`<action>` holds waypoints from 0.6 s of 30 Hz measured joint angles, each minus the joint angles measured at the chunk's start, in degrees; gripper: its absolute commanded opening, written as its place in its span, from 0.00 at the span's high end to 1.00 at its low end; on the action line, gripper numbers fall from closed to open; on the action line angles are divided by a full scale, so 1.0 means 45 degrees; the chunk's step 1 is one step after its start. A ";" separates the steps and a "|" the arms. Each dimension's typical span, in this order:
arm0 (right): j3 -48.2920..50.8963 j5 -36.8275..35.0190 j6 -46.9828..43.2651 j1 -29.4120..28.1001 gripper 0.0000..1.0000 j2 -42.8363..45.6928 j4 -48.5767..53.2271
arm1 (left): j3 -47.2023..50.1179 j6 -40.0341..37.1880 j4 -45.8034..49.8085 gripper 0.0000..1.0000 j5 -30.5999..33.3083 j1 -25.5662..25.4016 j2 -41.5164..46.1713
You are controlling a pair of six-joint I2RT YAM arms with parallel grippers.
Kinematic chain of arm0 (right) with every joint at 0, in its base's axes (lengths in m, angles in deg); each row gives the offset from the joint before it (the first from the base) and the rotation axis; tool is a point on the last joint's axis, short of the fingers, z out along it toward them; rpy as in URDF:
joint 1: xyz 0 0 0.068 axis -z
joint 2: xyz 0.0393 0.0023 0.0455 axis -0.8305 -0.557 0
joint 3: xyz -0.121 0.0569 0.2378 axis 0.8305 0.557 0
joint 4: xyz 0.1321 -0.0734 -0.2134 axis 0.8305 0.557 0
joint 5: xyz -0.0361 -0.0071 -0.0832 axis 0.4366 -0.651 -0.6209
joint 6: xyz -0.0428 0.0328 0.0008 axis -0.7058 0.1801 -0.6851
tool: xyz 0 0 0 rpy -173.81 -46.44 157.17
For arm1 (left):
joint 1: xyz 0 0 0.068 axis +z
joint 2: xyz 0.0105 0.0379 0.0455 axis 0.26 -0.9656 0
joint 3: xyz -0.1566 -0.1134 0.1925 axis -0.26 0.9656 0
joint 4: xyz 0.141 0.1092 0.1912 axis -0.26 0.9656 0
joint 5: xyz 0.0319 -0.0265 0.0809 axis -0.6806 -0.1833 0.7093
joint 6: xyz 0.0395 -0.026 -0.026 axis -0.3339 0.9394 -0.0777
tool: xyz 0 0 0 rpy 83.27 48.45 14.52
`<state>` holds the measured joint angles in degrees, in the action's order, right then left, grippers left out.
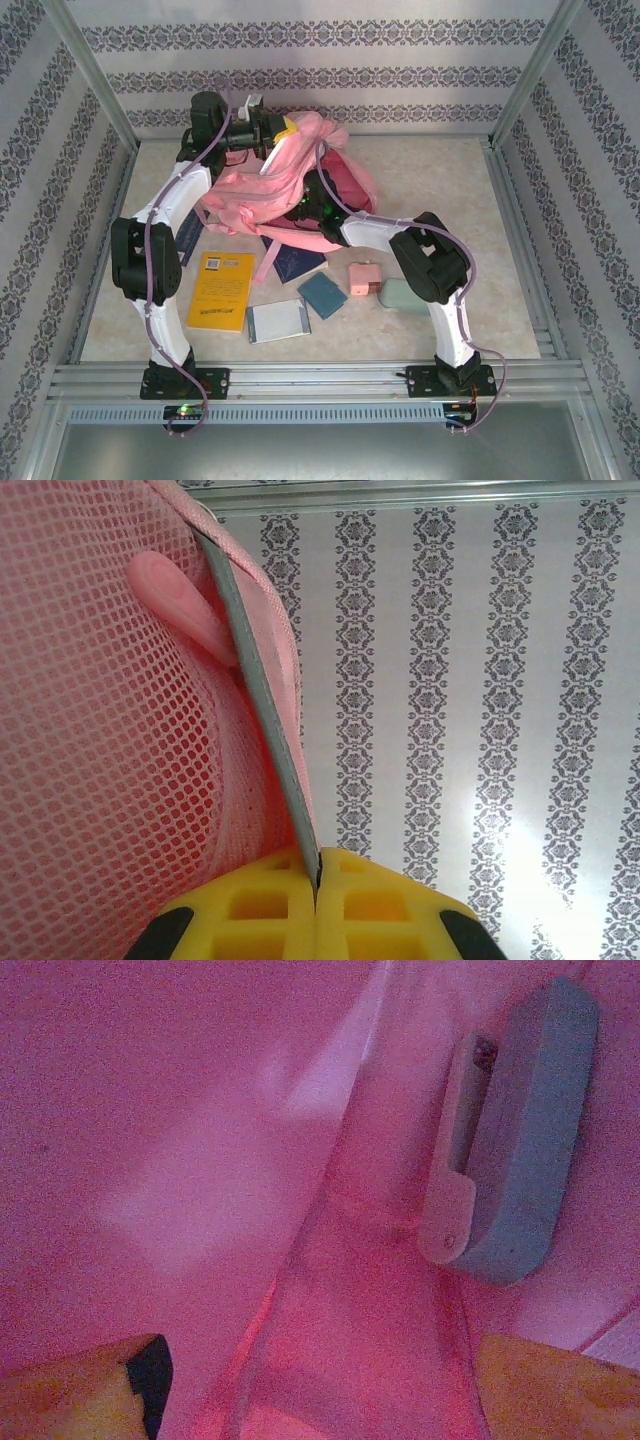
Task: Pack the student bag
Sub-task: Place the personal item in the student bag.
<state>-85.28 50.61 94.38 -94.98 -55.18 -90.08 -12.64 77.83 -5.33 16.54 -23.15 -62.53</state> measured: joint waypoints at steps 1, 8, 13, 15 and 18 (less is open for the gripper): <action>0.0102 0.0024 -0.0044 0.0019 0.19 0.0087 0.0000 | 0.0000 0.0005 -0.0029 1.00 0.0000 0.0010 0.0000; 0.2001 0.0155 -0.0680 0.0272 0.22 0.1661 0.0151 | 0.0044 0.0044 -0.0291 1.00 -0.0223 0.0223 0.0000; 0.3910 0.0175 -0.1025 0.0801 0.24 0.3594 -0.0010 | 0.0248 0.0029 -0.0379 1.00 -0.0408 0.0491 0.0024; 0.4595 0.0204 -0.1039 0.1180 0.24 0.4318 -0.0175 | 0.0335 -0.0010 -0.0379 1.00 -0.0423 0.0544 0.0073; 0.5221 0.0432 -0.1107 0.1792 0.26 0.5008 -0.0228 | 0.0374 -0.0019 -0.0379 1.00 -0.0393 0.0578 0.0117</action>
<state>-61.78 52.55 89.39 -86.91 -32.65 -91.11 -10.95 77.74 -7.03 14.77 -20.55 -62.01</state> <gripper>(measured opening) 0.752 0.051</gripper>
